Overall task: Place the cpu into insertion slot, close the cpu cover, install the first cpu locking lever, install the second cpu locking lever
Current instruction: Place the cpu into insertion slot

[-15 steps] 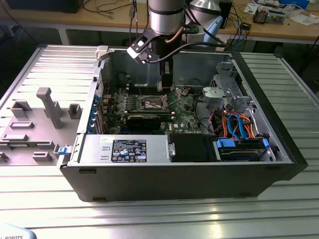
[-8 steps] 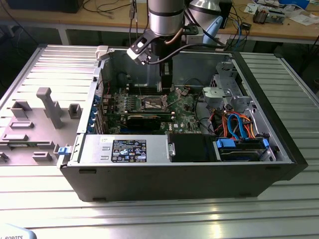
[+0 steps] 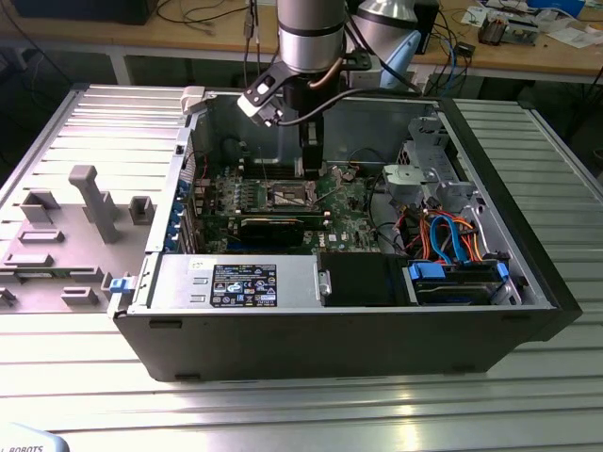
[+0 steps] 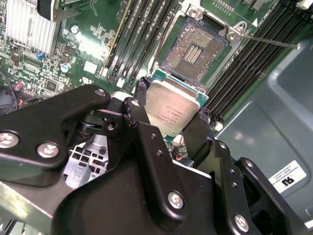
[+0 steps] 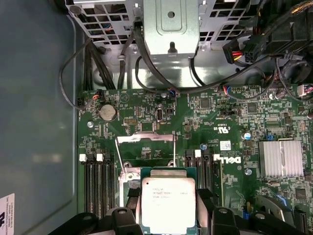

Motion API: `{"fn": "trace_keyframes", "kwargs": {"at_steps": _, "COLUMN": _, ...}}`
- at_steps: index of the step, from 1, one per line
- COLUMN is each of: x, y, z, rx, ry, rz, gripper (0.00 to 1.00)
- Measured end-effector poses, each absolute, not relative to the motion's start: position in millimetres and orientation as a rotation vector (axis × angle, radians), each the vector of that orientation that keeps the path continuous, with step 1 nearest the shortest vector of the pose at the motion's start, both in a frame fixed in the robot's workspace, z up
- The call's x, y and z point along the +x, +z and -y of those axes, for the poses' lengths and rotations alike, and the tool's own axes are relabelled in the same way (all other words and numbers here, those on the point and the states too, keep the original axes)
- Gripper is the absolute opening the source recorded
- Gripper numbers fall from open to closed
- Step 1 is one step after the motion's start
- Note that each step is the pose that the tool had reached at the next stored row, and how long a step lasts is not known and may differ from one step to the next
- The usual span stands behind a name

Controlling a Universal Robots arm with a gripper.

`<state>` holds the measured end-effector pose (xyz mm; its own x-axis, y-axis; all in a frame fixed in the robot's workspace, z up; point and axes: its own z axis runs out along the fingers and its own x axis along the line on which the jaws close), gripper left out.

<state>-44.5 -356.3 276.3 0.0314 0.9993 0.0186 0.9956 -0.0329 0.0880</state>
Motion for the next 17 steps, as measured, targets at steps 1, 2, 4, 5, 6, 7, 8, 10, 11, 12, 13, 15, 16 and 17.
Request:
{"fn": "trace_keyframes", "kwargs": {"at_steps": 1, "x": -44.7, "y": 275.7, "z": 356.3, "rx": 2.219, "ry": 0.115, "rz": -2.149, "gripper": 0.54}}
{"fn": "trace_keyframes", "kwargs": {"at_steps": 2, "x": -44.9, "y": 275.2, "z": 356.3, "rx": 2.219, "ry": 0.115, "rz": -2.149, "gripper": 0.54}}
{"fn": "trace_keyframes", "kwargs": {"at_steps": 4, "x": -45.1, "y": 275.0, "z": 356.3, "rx": 2.220, "ry": 0.114, "rz": -2.149, "gripper": 0.54}}
{"fn": "trace_keyframes", "kwargs": {"at_steps": 5, "x": -45.1, "y": 274.6, "z": 356.3, "rx": 2.220, "ry": 0.114, "rz": -2.149, "gripper": 0.54}}
{"fn": "trace_keyframes", "kwargs": {"at_steps": 6, "x": -45.1, "y": 274.0, "z": 356.3, "rx": 2.220, "ry": 0.114, "rz": -2.149, "gripper": 0.54}}
{"fn": "trace_keyframes", "kwargs": {"at_steps": 7, "x": -45.1, "y": 273.9, "z": 356.3, "rx": 2.220, "ry": 0.114, "rz": -2.149, "gripper": 0.54}}
{"fn": "trace_keyframes", "kwargs": {"at_steps": 8, "x": -45.1, "y": 273.8, "z": 356.3, "rx": 2.220, "ry": 0.114, "rz": -2.149, "gripper": 0.54}}
{"fn": "trace_keyframes", "kwargs": {"at_steps": 10, "x": -45.1, "y": 273.3, "z": 356.3, "rx": 2.220, "ry": 0.114, "rz": -2.149, "gripper": 0.54}}
{"fn": "trace_keyframes", "kwargs": {"at_steps": 11, "x": -45.1, "y": 273.0, "z": 356.3, "rx": 2.220, "ry": 0.114, "rz": -2.149, "gripper": 0.54}}
{"fn": "trace_keyframes", "kwargs": {"at_steps": 12, "x": -45.1, "y": 272.6, "z": 356.3, "rx": 2.220, "ry": 0.114, "rz": -2.149, "gripper": 0.54}}
{"fn": "trace_keyframes", "kwargs": {"at_steps": 13, "x": -45.1, "y": 272.4, "z": 356.3, "rx": 2.220, "ry": 0.114, "rz": -2.149, "gripper": 0.54}}
{"fn": "trace_keyframes", "kwargs": {"at_steps": 15, "x": -45.1, "y": 272.0, "z": 356.3, "rx": 2.220, "ry": 0.114, "rz": -2.149, "gripper": 0.54}}
{"fn": "trace_keyframes", "kwargs": {"at_steps": 16, "x": -45.1, "y": 271.8, "z": 356.3, "rx": 2.220, "ry": 0.114, "rz": -2.149, "gripper": 0.54}}
{"fn": "trace_keyframes", "kwargs": {"at_steps": 17, "x": -45.1, "y": 271.5, "z": 356.3, "rx": 2.220, "ry": 0.114, "rz": -2.149, "gripper": 0.54}}
